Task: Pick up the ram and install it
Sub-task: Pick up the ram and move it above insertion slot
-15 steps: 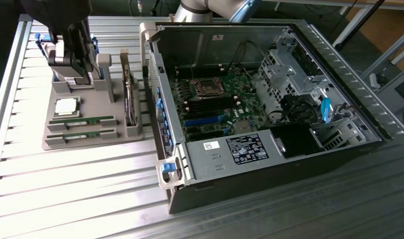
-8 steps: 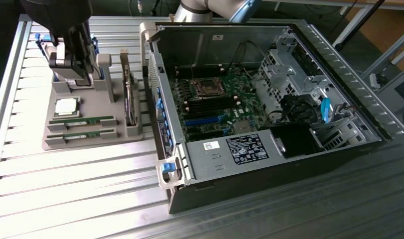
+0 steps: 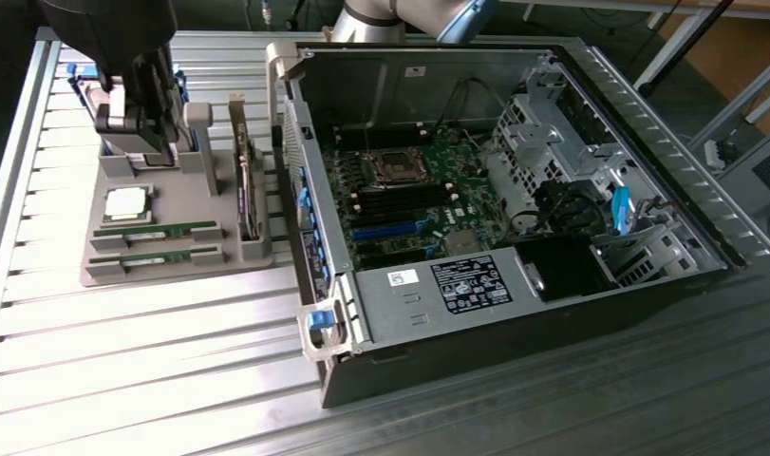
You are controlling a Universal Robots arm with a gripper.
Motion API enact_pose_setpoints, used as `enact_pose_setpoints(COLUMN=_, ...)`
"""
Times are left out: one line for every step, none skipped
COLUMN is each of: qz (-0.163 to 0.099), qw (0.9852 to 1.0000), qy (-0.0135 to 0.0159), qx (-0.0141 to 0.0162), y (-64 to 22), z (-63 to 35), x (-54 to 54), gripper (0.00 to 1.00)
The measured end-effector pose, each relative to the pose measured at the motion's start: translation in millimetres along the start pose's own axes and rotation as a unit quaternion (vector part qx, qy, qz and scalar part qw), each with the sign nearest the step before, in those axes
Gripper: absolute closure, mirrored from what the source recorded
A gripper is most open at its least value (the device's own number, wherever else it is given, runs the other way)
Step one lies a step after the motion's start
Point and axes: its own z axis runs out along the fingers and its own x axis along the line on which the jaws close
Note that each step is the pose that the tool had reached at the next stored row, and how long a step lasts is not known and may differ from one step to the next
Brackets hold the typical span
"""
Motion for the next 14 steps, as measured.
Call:
enact_pose_setpoints(qz=0.000, qw=1.0000, qy=0.0000, qx=0.0000, y=0.0, z=0.3, x=0.0, gripper=0.65)
enact_pose_setpoints(qz=0.000, qw=1.0000, qy=0.0000, qx=0.0000, y=0.0, z=0.9, x=0.0, gripper=0.65)
enact_pose_setpoints(qz=0.000, qw=1.0000, qy=-0.0001, qx=0.0000, y=0.0, z=1.4, x=0.1, gripper=0.65)
enact_pose_setpoints(qz=0.000, qw=1.0000, qy=-0.0001, qx=0.0000, y=0.1, z=1.8, x=0.1, gripper=0.65)
enact_pose_setpoints(qz=0.000, qw=1.0000, qy=-0.0002, qx=0.0000, y=0.1, z=2.3, x=0.1, gripper=0.65)
enact_pose_setpoints(qz=0.000, qw=1.0000, qy=-0.0003, qx=0.0000, y=0.1, z=3.2, x=0.1, gripper=0.65)
enact_pose_setpoints(qz=0.000, qw=1.0000, qy=-0.0003, qx=0.0000, y=0.1, z=3.6, x=0.2, gripper=0.65)
enact_pose_setpoints(qz=0.000, qw=1.0000, qy=-0.0004, qx=0.0000, y=0.4, z=4.4, x=0.2, gripper=0.65)
enact_pose_setpoints(qz=0.000, qw=1.0000, qy=-0.0004, qx=-0.0001, y=0.7, z=4.9, x=0.3, gripper=0.65)
enact_pose_setpoints(qz=0.000, qw=1.0000, qy=-0.0005, qx=0.0000, y=0.8, z=5.4, x=0.3, gripper=0.65)
enact_pose_setpoints(qz=0.000, qw=1.0000, qy=-0.0005, qx=-0.0001, y=0.9, z=6.0, x=0.3, gripper=0.65)
enact_pose_setpoints(qz=0.000, qw=1.0000, qy=-0.0006, qx=0.0000, y=0.9, z=6.5, x=0.4, gripper=0.65)
enact_pose_setpoints(qz=0.000, qw=1.0000, qy=-0.0006, qx=0.0000, y=0.9, z=6.8, x=0.4, gripper=0.65)
enact_pose_setpoints(qz=0.000, qw=1.0000, qy=-0.0006, qx=-0.0001, y=0.9, z=7.2, x=0.4, gripper=0.65)
